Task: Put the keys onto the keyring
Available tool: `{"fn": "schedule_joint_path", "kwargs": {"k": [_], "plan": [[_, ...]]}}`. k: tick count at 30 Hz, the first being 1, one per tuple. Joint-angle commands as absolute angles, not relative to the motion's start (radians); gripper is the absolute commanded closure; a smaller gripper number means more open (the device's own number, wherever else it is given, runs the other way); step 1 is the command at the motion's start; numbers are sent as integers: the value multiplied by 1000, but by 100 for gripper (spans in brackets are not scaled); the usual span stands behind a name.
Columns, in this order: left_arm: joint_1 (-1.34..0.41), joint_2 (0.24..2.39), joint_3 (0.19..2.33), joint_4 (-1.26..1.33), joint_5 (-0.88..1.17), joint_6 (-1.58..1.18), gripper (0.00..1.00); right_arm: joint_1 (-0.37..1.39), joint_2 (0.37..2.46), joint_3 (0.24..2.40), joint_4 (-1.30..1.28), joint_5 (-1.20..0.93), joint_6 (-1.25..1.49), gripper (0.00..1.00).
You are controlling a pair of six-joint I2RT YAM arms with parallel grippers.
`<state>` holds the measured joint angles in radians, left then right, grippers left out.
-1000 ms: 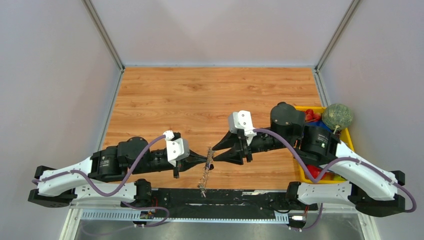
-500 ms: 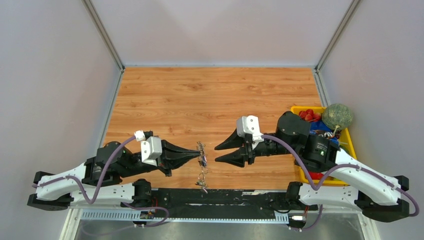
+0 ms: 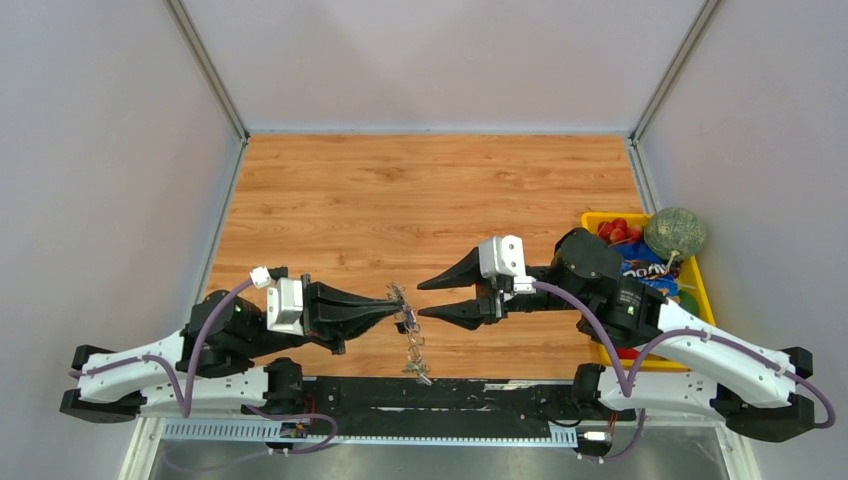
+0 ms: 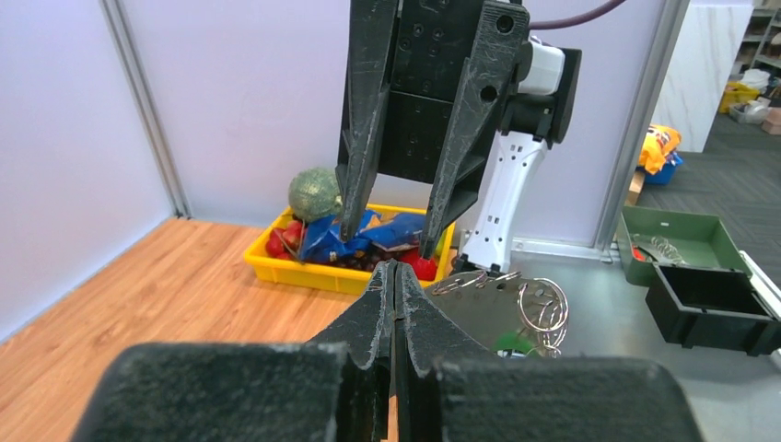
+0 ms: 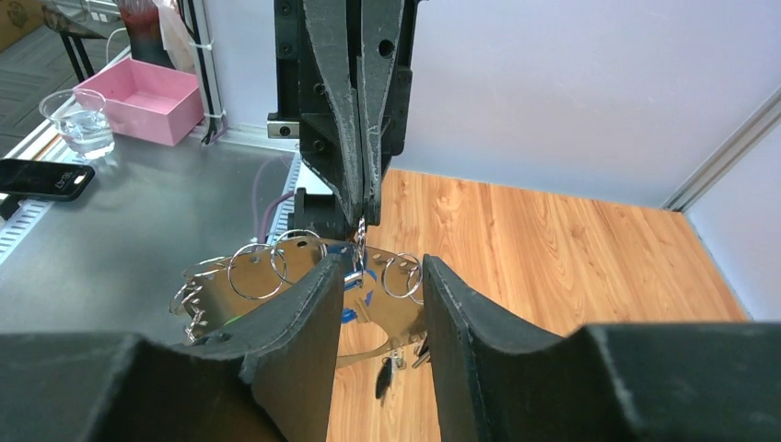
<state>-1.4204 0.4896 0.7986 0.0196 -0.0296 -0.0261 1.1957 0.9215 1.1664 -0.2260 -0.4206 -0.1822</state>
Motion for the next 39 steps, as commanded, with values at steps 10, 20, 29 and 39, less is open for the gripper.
{"fn": "schedule_joint_path", "kwargs": {"k": [10,20,29,39], "plan": [[-1422,476,810,136,16,-38,100,1212,941,1171,-129,-460,-209,69],[-1422,470,811,137,20,-38,100,1214,957,1181,-133,-486,-194,76],[-1422,469,812,140,15,-36,100,1215,974,1194,-147,-528,-183,72],[-1422,463,806,137,8,-29,100,1222,1013,1211,-143,-543,-172,82]]}}
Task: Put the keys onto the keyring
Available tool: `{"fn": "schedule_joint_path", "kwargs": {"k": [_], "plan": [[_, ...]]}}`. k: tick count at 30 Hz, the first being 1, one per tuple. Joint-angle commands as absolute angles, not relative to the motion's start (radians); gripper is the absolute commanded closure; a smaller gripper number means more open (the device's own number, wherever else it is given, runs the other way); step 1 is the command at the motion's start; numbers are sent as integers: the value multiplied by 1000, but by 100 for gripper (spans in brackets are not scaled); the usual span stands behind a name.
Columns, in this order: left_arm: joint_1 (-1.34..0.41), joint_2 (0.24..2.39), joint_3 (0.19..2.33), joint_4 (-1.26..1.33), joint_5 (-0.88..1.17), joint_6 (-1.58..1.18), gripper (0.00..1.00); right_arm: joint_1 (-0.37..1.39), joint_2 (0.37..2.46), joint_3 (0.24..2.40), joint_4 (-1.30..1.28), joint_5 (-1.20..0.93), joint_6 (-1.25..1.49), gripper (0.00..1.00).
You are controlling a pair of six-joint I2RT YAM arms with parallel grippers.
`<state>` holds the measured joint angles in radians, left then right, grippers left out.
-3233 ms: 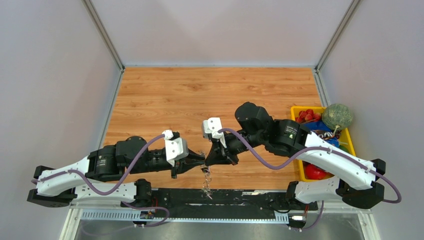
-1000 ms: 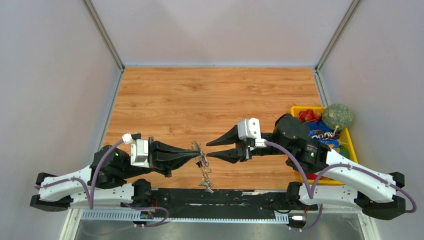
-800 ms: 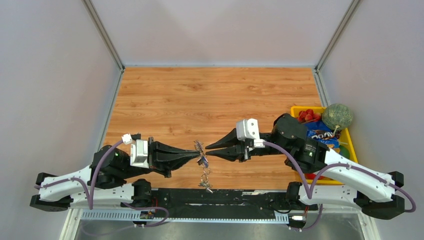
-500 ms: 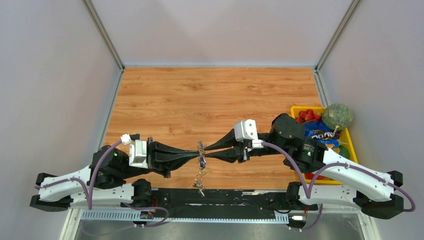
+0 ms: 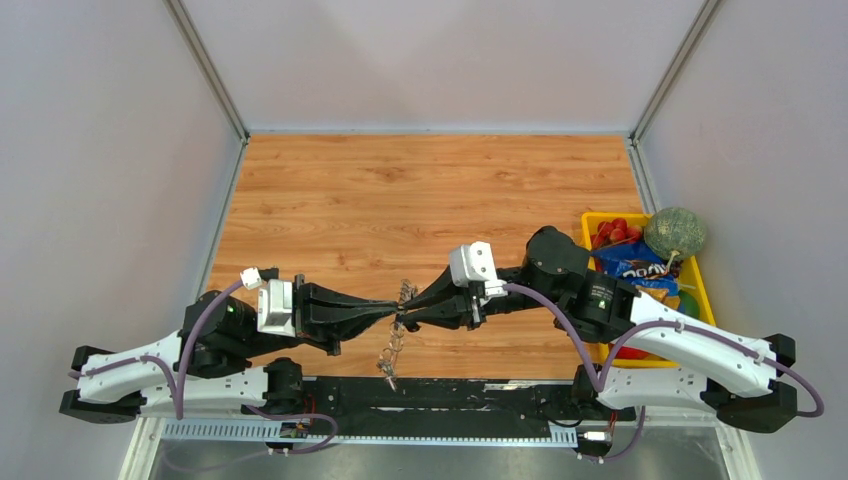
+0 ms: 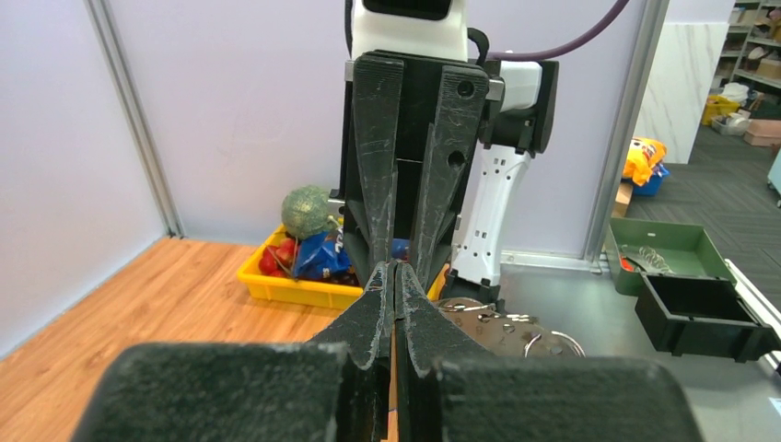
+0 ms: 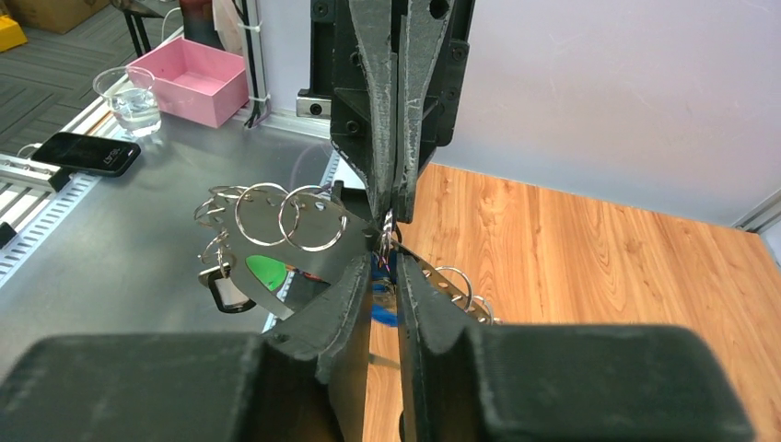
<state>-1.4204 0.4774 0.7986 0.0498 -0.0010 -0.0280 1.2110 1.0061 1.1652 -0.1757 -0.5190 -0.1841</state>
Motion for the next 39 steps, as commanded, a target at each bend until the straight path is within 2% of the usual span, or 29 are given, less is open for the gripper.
{"fn": "schedule_joint_path", "kwargs": {"k": [1,3,7,20,27,32,39], "plan": [[-1422,461,806,136,8,-29,100,1223,1014,1214,-144,-543,-170,85],[-1422,459,803,135,6,-30,100,1224,1013,1216,-143,-538,-170,87],[-1422,456,801,133,4,-29,100,1225,1009,1217,-139,-534,-166,81],[-1422,460,798,135,3,-27,100,1233,1011,1223,-131,-525,-160,78],[-1422,463,794,138,6,-31,100,1237,1016,1226,-123,-516,-154,87],[-1422,465,793,139,11,-33,100,1239,1015,1224,-120,-501,-153,100],[-1422,463,811,99,16,-44,100,1241,1010,1216,-149,-480,-151,100]]}}
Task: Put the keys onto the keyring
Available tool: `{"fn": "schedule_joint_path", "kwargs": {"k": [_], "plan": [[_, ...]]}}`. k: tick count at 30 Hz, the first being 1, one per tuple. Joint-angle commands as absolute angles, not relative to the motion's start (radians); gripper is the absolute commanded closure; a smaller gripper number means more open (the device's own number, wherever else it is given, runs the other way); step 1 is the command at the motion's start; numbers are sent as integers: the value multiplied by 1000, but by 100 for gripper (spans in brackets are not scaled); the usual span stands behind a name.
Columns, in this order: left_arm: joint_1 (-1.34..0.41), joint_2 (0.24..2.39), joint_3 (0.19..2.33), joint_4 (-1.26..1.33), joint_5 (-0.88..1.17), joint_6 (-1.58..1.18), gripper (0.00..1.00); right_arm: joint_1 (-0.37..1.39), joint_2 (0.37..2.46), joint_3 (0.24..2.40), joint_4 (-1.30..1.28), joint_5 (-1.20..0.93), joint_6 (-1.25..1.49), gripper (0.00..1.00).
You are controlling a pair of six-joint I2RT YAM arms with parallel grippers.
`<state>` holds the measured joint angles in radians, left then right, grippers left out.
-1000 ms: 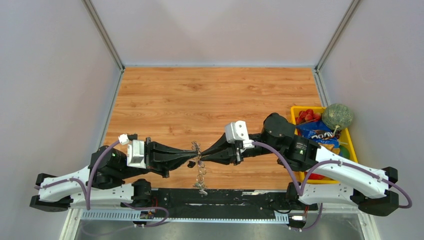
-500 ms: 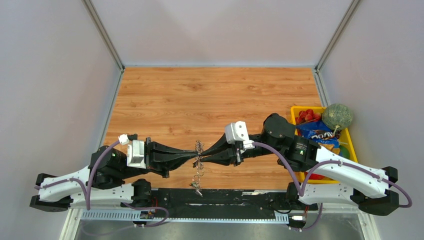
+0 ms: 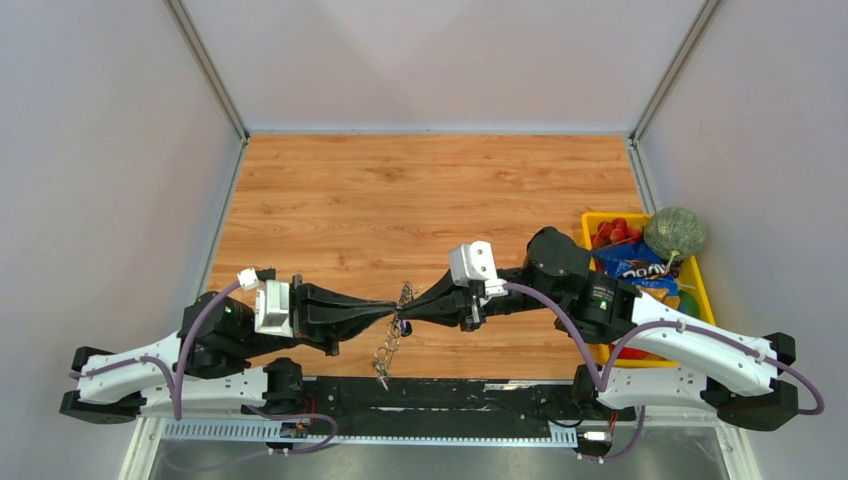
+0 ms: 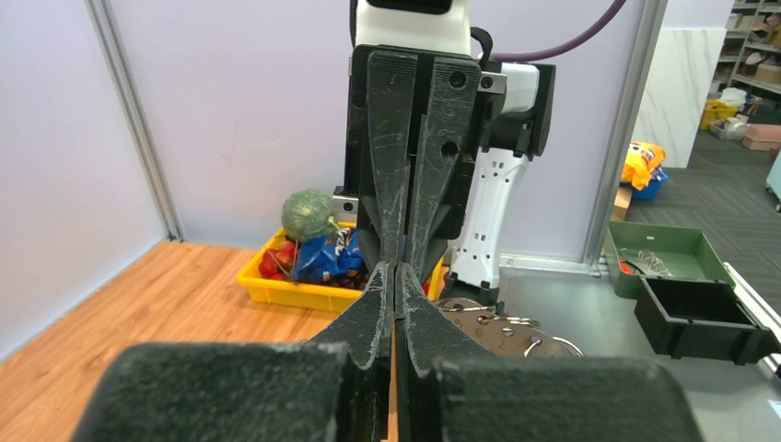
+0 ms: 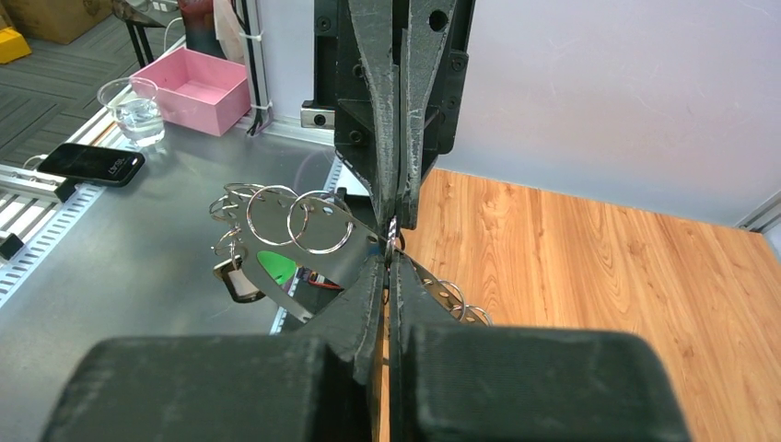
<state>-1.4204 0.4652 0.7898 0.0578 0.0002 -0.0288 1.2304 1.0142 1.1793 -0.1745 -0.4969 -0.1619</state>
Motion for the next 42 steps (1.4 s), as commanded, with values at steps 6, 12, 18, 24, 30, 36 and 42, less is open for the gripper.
{"fn": "schedule_joint_path", "kwargs": {"k": [6,12,18,24,30,36,42], "plan": [[-1422,459,874,-81,15,-63,86,1241,1015,1234,-241,-454,-142,100],[-1423,477,977,-315,7,-82,67,1242,1035,1288,-384,-466,-144,100],[-1422,527,1050,-428,7,-104,55,1240,1096,1374,-575,-456,-156,100],[-1422,587,1075,-489,3,-135,50,1241,1157,1437,-684,-453,-165,100],[-1422,627,1091,-538,3,-152,48,1241,1199,1485,-739,-435,-183,100],[-1422,649,1090,-565,-26,-155,47,1243,1224,1521,-780,-429,-202,100],[-1422,656,1083,-566,-37,-145,47,1244,1233,1534,-788,-444,-204,100]]}}
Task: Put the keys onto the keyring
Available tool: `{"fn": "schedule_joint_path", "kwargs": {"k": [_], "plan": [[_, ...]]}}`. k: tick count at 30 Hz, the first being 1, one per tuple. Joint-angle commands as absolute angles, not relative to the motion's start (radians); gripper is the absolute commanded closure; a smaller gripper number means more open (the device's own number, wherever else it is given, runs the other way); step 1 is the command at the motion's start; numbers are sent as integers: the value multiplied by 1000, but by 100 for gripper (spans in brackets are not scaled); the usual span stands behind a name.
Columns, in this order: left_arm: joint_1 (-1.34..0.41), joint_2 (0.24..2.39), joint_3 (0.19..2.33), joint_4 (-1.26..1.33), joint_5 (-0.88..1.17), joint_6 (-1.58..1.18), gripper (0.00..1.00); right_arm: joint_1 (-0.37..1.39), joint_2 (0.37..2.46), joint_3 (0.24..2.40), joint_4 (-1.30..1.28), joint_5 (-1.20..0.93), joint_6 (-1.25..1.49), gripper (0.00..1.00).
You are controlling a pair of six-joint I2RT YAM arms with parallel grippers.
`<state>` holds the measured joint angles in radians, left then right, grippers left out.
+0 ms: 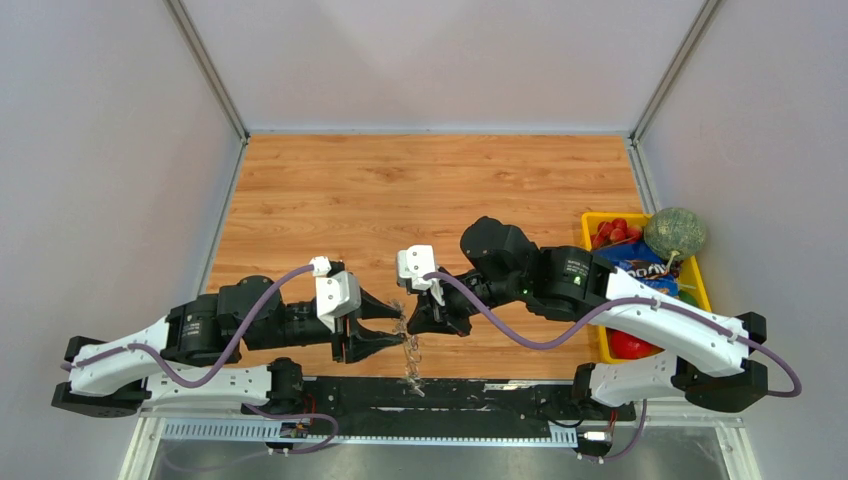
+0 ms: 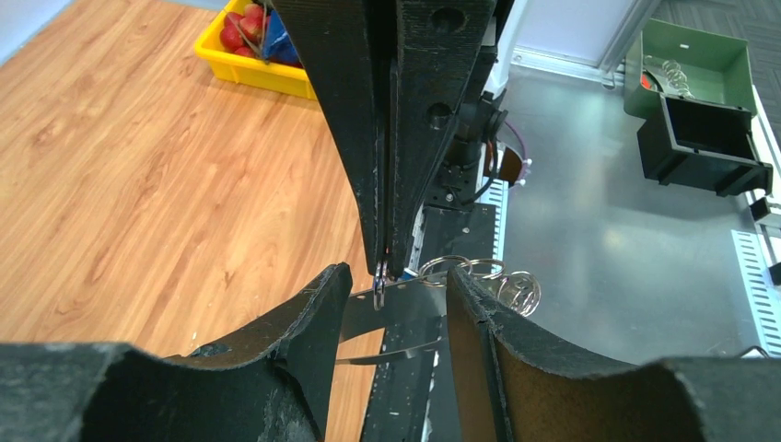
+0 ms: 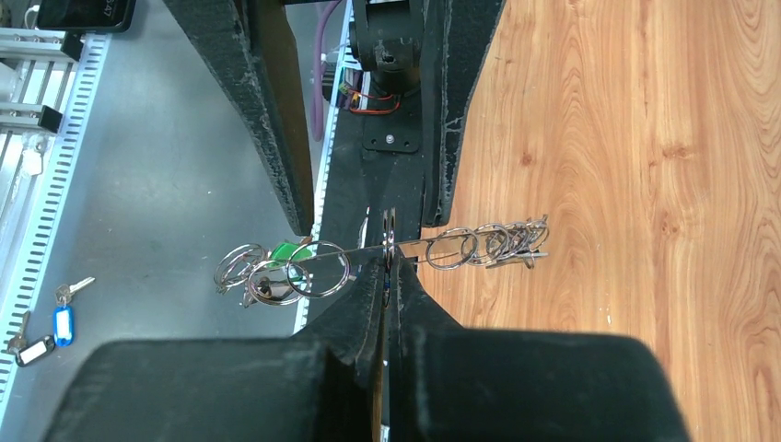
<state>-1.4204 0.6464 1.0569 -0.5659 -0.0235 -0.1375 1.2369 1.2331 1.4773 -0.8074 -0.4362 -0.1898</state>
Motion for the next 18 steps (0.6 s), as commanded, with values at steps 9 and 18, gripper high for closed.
{"fn": "schedule_joint_path", "kwargs": {"k": [9,18], "plan": [[-1422,662,1075,-553,-32,-131,55,1247,1239,1544,-787,-451,-204,100],[-1422,680,1076,-560,-27,-133,59,1261,1240,1552,-782,-449,-207,100]]}}
